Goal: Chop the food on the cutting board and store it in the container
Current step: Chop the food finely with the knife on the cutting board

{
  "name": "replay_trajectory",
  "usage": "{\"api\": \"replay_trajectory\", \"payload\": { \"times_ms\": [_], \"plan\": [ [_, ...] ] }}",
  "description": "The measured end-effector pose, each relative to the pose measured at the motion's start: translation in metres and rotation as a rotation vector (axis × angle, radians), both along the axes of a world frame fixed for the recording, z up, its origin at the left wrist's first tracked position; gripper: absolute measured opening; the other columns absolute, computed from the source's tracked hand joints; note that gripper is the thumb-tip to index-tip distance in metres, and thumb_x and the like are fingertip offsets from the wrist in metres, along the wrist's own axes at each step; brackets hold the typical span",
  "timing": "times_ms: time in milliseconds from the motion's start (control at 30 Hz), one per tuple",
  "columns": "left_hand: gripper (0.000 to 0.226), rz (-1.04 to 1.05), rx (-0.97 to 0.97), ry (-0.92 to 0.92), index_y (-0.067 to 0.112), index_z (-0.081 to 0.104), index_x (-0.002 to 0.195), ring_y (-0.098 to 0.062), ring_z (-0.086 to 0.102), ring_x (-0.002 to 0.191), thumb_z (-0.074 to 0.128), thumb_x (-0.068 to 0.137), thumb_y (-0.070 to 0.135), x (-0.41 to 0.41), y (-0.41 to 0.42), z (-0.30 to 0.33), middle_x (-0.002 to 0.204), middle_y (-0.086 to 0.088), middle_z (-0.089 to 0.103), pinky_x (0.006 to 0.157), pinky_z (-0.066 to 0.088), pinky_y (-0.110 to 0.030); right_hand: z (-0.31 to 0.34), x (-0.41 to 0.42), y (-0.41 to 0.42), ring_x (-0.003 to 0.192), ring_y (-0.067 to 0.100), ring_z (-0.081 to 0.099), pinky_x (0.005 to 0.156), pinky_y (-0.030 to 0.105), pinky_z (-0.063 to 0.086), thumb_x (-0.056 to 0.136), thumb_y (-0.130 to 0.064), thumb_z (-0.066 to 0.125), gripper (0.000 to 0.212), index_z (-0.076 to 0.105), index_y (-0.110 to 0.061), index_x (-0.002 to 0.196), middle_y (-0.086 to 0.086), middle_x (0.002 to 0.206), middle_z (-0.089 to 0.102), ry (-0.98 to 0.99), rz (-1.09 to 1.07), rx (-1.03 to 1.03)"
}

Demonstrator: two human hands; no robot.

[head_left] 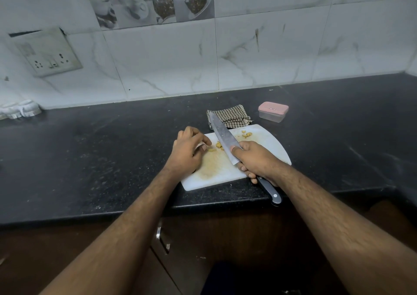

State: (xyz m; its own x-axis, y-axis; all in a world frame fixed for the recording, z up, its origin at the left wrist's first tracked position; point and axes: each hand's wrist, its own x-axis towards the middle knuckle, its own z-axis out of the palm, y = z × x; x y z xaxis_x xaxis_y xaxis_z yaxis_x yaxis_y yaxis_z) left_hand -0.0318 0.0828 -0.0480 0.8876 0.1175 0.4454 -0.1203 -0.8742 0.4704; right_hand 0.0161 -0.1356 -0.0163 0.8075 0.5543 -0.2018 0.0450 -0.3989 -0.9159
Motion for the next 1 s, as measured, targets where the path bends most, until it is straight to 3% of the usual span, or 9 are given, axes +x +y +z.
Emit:
{"api": "replay_trajectory", "payload": {
  "times_ms": [167,367,733,1000],
  "plan": [
    [0.018,-0.004,0.066,0.036,0.032,0.076,0.112,-0.015,0.039,0.114,0.063,0.100,0.026,0.0022,0.0007,-0.0005,0.119,0.007,0.049,0.101,0.038,-0.044,0.0009,-0.0012,0.0002,0.038,0.007,0.036,0.039,0.022,0.038,0.106,-0.037,0.041,0.026,0.057,-0.019,0.112,-0.004,0.059,0.049,-0.002,-0.001,0.003],
    [0.008,0.004,0.052,0.033,0.029,0.077,0.098,-0.015,0.041,0.115,0.072,0.094,0.025,0.0025,-0.0019,0.0009,0.116,0.009,0.050,0.102,0.039,-0.048,0.0000,-0.0001,-0.0002,0.038,0.006,0.037,0.039,0.022,0.038,0.106,-0.037,0.042,0.026,0.057,-0.018,0.114,-0.004,0.059,0.049,-0.004,0.000,-0.001],
    [0.016,0.054,0.010,0.034,0.026,0.069,0.106,-0.009,0.039,0.111,0.061,0.100,0.014,0.0021,-0.0012,0.0013,0.113,0.011,0.049,0.100,0.040,-0.039,-0.0006,0.0002,0.0001,0.038,0.007,0.036,0.039,0.022,0.037,0.106,-0.037,0.041,0.026,0.057,-0.020,0.118,-0.004,0.058,0.049,0.003,0.000,0.007],
    [0.010,0.050,0.011,0.018,0.023,0.067,0.101,-0.013,0.044,0.106,0.061,0.099,0.016,0.0051,0.0004,-0.0022,0.107,0.009,0.051,0.095,0.044,-0.044,-0.0026,0.0013,0.0002,0.037,0.007,0.036,0.039,0.022,0.037,0.106,-0.037,0.042,0.026,0.057,-0.020,0.116,-0.004,0.059,0.049,0.008,-0.004,0.019]
  ]
}}
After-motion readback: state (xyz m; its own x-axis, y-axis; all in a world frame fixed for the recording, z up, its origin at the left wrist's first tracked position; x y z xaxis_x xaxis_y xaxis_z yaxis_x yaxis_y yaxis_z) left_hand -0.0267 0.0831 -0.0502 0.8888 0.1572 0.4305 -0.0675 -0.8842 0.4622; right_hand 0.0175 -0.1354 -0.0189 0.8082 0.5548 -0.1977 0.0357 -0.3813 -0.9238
